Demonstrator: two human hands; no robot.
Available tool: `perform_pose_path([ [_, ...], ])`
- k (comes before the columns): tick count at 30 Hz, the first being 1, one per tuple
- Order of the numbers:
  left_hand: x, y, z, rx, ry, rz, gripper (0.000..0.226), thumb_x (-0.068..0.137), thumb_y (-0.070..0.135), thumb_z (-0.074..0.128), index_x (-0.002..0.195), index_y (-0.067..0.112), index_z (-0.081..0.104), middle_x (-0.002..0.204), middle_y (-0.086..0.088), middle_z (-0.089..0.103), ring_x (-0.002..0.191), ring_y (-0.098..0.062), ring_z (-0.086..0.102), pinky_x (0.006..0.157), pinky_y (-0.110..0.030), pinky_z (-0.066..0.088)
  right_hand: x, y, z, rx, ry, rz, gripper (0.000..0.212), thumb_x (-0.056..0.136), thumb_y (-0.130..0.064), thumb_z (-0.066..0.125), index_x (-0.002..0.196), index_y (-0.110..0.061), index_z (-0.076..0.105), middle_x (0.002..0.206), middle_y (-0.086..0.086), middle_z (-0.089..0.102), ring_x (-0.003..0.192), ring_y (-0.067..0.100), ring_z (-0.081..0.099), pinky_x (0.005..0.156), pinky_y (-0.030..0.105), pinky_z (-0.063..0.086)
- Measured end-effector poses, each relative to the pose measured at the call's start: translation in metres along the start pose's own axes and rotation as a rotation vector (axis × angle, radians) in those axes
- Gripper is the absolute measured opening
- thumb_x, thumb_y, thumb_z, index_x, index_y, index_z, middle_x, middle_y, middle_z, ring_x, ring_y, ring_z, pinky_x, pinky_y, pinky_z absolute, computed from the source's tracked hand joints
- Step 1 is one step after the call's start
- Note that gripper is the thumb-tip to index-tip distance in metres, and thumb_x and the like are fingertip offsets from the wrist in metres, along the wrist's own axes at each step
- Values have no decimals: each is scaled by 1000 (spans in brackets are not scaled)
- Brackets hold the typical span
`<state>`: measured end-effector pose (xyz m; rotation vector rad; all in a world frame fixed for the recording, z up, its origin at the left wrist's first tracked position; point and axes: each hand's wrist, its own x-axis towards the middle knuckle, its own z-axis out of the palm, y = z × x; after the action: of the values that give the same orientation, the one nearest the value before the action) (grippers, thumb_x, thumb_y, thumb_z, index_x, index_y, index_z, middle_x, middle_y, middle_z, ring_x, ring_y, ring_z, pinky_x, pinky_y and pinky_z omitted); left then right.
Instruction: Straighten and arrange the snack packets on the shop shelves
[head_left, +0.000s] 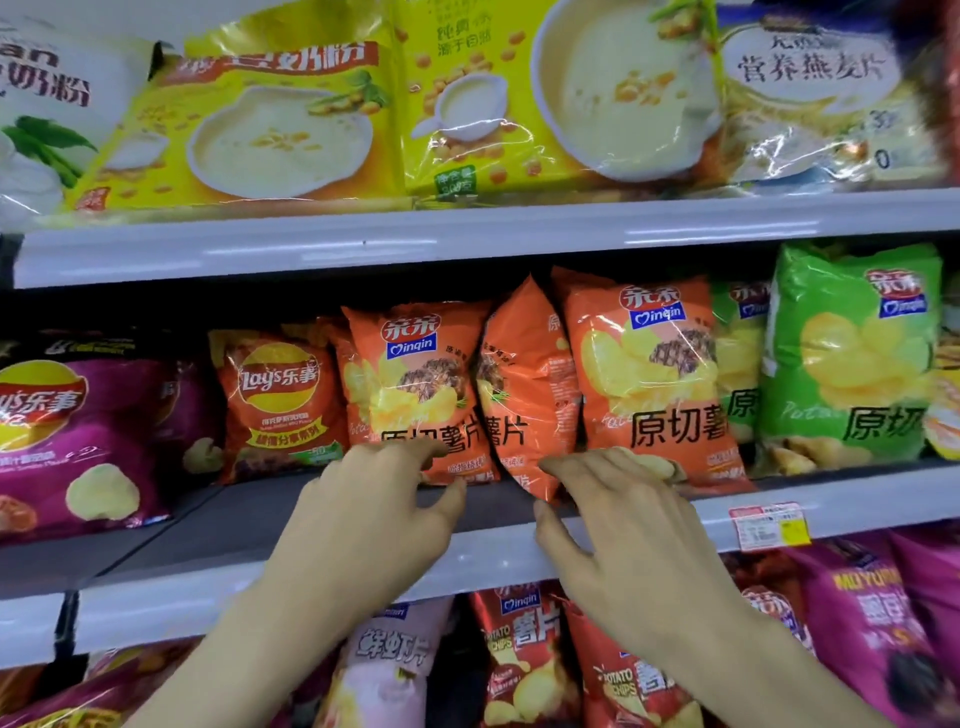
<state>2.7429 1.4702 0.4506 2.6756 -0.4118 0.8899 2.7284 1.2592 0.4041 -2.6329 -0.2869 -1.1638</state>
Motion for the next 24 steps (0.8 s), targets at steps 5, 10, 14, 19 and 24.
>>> perform_pose_path([
  [5, 3, 75, 21, -77, -26, 184, 49, 95, 62, 47, 137, 40, 61, 129, 17, 69, 117, -12, 65, 92, -36, 57, -28, 52, -33, -59, 73, 31, 40, 90, -44, 51, 116, -23, 72, 110, -12, 71, 101, 13, 65, 81, 29, 55],
  [10, 14, 166, 54, -214, -46, 310, 54, 86, 64, 43, 134, 46, 58, 123, 22, 69, 110, -7, 67, 89, -36, 57, -54, 130, -80, -220, 94, 191, 41, 89, -47, 51, 112, -23, 74, 108, -8, 74, 103, 19, 67, 80, 36, 58],
  [14, 25, 248, 90, -231, -115, 456, 50, 88, 64, 46, 135, 48, 53, 126, 19, 70, 119, -12, 65, 93, -38, 56, -82, 199, -123, -425, -12, 379, 49, 87, -52, 46, 115, -24, 75, 100, -8, 73, 91, 20, 70, 72, 34, 56],
  [19, 38, 360, 142, -173, -336, 590, 51, 96, 67, 51, 137, 39, 60, 127, 9, 70, 122, -22, 64, 96, -40, 53, -122, 285, -188, -500, -166, 524, 40, 102, -57, 38, 132, -36, 54, 122, -12, 61, 118, 18, 57, 80, 33, 40],
  [24, 46, 472, 193, -235, -485, 648, 39, 93, 64, 53, 100, 27, 63, 99, 0, 66, 100, -30, 64, 76, -39, 51, -161, 375, -242, -542, -172, 702, 41, 101, -60, 38, 121, -31, 59, 119, -7, 64, 106, 25, 64, 77, 36, 53],
])
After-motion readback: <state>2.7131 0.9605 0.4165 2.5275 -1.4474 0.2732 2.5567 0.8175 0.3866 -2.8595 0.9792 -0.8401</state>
